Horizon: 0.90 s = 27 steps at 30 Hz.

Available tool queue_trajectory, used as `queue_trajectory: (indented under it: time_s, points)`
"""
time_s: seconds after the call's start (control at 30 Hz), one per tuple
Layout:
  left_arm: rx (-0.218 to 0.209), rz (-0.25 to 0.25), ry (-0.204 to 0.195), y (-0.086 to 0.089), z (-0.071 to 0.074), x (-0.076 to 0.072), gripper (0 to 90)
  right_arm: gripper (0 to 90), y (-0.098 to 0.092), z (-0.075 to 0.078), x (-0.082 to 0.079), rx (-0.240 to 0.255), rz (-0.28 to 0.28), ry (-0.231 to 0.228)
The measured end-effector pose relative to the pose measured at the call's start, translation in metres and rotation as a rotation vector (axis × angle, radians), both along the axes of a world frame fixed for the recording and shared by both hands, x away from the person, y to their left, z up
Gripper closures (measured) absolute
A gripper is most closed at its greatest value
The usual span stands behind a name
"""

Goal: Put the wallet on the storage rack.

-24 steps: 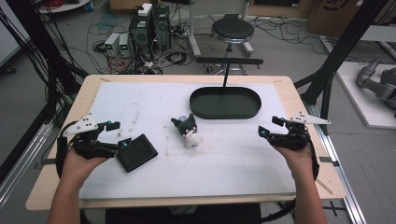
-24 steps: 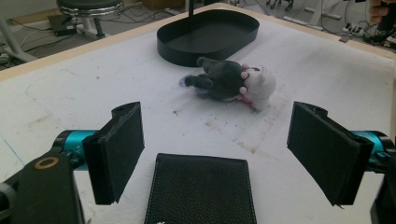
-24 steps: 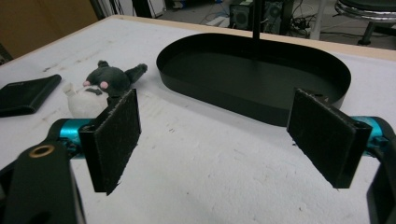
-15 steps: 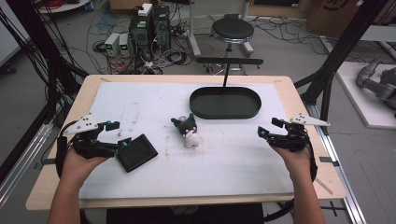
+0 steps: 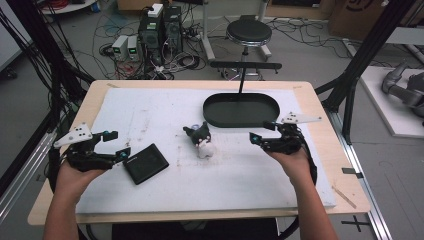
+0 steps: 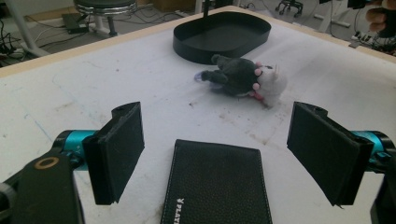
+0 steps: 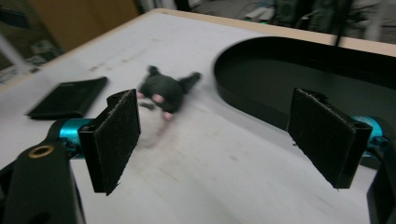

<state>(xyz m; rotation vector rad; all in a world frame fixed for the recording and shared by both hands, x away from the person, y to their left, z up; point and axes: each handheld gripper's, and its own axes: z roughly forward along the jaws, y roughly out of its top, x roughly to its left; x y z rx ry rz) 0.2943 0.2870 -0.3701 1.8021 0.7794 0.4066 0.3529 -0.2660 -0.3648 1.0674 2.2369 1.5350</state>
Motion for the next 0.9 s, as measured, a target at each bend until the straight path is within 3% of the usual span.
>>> queue_trajectory:
  time_s: [0.07, 0.47, 0.53, 0.7, 0.9]
  points:
    - [0.002, 0.009, -0.002, 0.002, 0.000, -0.002, 16.9, 18.0, 0.012, 0.003, 0.005, 0.038, 0.041, 0.024]
    - [0.014, 0.053, 0.004, 0.023, -0.003, -0.027, 16.9, 18.0, 0.082, 0.010, 0.025, -0.034, 0.181, 0.023]
    - [0.013, 0.068, 0.002, 0.028, -0.003, -0.033, 17.0, 17.9, 0.088, 0.010, 0.026, -0.034, 0.192, 0.024]
    - [0.009, 0.120, 0.006, 0.045, -0.004, -0.050, 16.9, 17.9, 0.124, 0.007, 0.032, -0.036, 0.262, 0.040]
    - [0.004, 0.148, 0.003, 0.055, -0.003, -0.062, 17.0, 17.9, 0.159, 0.004, 0.034, -0.078, 0.327, 0.045]
